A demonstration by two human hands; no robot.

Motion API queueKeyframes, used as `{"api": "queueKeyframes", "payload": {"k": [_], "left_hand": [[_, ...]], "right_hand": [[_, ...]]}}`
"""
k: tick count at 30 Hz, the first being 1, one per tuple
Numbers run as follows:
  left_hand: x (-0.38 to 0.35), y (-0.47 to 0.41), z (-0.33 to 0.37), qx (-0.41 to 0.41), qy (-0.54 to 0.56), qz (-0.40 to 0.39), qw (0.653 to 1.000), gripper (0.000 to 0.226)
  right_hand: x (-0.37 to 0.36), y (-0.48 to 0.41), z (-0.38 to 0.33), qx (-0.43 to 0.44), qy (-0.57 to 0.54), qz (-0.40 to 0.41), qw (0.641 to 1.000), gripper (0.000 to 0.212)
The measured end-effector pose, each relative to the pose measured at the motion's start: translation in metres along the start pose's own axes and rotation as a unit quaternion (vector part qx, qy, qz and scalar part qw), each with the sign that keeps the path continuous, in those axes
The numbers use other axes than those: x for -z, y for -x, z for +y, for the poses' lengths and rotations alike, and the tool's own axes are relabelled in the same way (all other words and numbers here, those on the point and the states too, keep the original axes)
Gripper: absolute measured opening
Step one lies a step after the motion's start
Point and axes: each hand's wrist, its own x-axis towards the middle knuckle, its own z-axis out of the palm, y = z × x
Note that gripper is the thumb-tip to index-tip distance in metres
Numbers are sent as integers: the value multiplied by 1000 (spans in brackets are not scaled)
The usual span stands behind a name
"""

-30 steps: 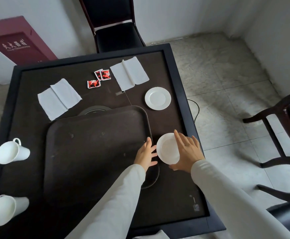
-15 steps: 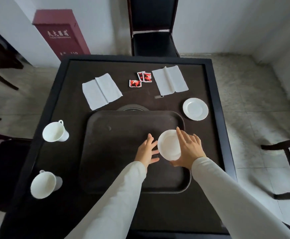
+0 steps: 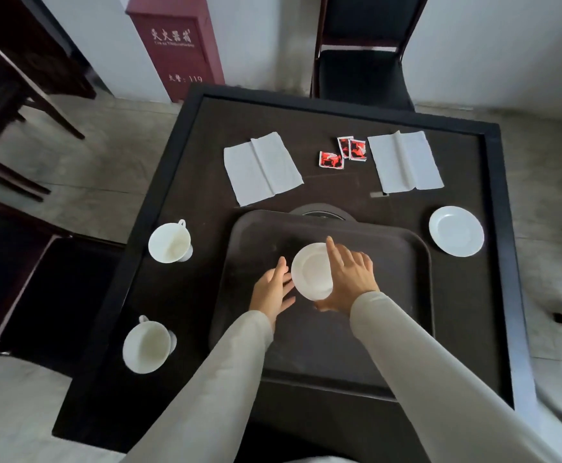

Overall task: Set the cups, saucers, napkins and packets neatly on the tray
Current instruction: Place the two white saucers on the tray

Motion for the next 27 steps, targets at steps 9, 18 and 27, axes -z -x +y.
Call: {"api": "queueKeyframes", "payload": {"k": [9,18,27], "left_hand": [[39,-22,18,16,0,19,1000,59],[46,-32,20,30,-3,34,999,55],[46,-34,13,20,-3,54,998,53]], "right_hand": [[-10,-33,-44,-4,-12,-16,1000,140],[-21,-44,-57,-14,-15,-30,999,139],[-29,-43,-52,-1,-34,-15,999,138]]}}
